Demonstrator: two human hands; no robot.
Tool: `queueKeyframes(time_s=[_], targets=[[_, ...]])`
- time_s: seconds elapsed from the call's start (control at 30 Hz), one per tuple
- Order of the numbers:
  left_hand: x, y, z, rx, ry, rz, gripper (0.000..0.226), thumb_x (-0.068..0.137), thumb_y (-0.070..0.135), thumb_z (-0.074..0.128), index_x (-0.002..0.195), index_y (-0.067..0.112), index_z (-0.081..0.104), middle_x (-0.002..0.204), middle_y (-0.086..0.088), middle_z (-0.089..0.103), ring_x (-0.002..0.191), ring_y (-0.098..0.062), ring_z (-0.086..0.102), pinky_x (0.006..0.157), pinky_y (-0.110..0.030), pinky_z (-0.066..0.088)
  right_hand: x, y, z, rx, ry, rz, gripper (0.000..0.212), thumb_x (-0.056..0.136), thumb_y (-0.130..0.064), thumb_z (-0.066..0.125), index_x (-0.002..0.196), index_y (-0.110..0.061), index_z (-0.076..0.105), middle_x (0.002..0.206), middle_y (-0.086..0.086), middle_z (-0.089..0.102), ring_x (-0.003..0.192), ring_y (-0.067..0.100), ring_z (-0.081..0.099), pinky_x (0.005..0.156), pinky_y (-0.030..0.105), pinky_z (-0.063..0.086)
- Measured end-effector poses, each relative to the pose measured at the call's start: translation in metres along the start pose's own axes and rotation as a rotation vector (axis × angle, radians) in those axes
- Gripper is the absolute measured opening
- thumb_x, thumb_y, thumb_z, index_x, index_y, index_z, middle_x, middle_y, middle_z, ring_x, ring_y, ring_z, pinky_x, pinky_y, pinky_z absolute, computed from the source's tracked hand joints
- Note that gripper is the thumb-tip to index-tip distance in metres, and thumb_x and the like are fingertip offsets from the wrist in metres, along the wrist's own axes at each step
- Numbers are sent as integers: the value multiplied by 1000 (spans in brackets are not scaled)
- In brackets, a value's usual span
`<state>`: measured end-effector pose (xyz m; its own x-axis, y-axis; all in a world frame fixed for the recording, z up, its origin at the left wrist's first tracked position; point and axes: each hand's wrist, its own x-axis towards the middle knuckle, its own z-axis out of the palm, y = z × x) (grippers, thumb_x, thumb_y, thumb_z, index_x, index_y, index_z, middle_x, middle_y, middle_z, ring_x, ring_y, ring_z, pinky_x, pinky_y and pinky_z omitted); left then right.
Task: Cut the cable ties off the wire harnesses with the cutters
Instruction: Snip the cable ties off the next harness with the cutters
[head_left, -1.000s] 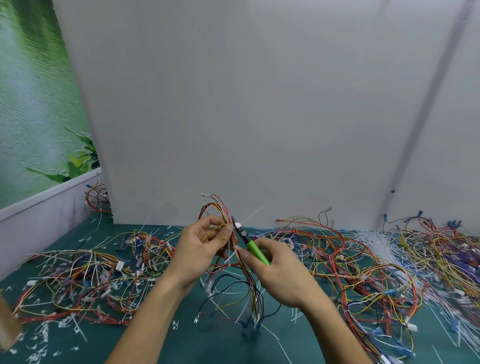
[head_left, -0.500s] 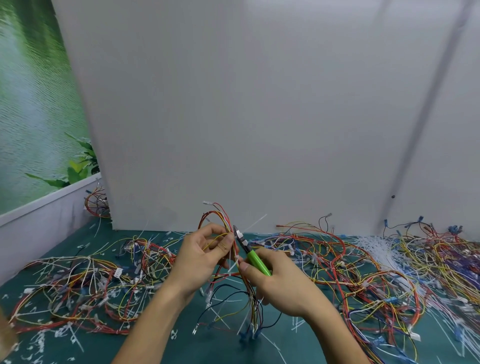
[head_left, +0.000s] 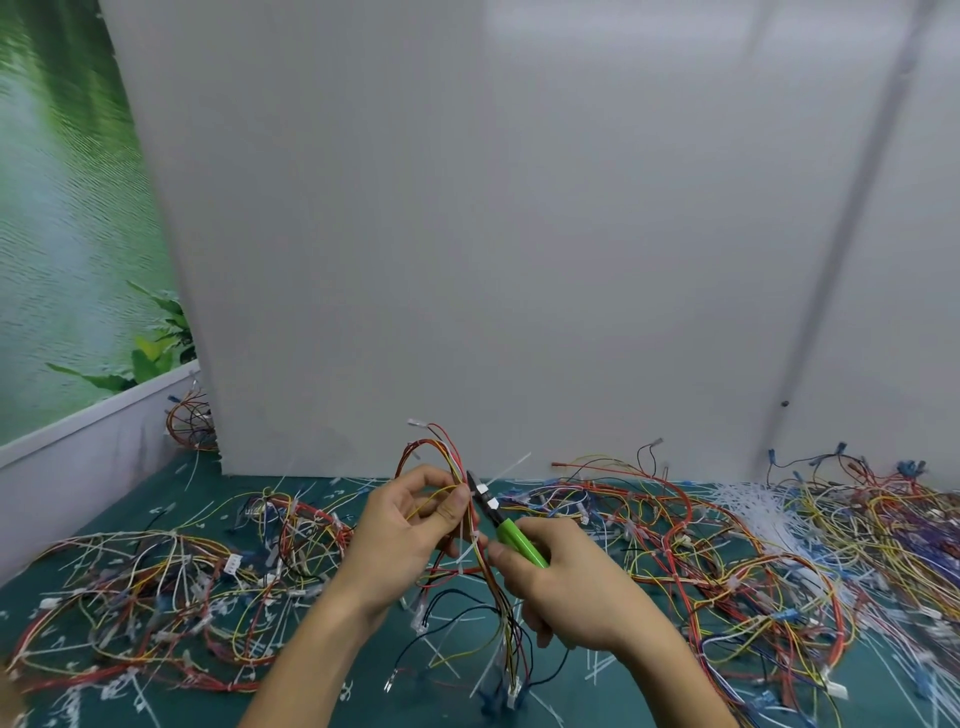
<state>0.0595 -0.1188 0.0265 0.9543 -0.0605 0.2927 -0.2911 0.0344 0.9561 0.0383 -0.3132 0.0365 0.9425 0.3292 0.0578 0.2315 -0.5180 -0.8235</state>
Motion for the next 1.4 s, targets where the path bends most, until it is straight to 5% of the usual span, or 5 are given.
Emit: queueKeyframes(time_s=[0.2,0.47,0.9,1.17,1.4], targets=[[0,-5,3,0,-12,-16,14,83,31,73,91,19,70,86,-12,76,83,-28,75,75,-32,60,-4,-3,-5,170,-141,101,35,100,-47,62,90,-14,56,77,4,61,65,24,67,78,50,63],[-1,-3,3,-12,-61,-47,7,87,29,70,88,22,70,85,-13,75,80,-33,76,70,-32,61,-3,0,-8,42,-71,112,21,102,-37,59,93,-19,65,71,0,57,53,18,56,51,33,53],[0,-4,1,42,-74,-45,10,93,31,66,86,24,69,81,-8,73,72,-18,69,64,-27,54,-2,-2,-6,83,-106,103,46,96,-58,62,95,-13,61,80,3,64,63,19,67,70,46,63],[1,-4,-2,41,-64,-52,10,98,24,63,90,20,67,80,-8,72,75,-27,73,61,-27,52,-1,1,0,73,-36,77,31,100,-49,60,94,-18,59,69,0,54,50,18,53,50,33,49],[2,-4,-1,37,-50,-45,13,95,28,65,85,22,70,79,-7,71,70,-19,67,61,-28,52,-1,0,2,158,-33,63,37,96,-61,58,93,-25,66,71,-1,60,54,18,60,53,34,54]])
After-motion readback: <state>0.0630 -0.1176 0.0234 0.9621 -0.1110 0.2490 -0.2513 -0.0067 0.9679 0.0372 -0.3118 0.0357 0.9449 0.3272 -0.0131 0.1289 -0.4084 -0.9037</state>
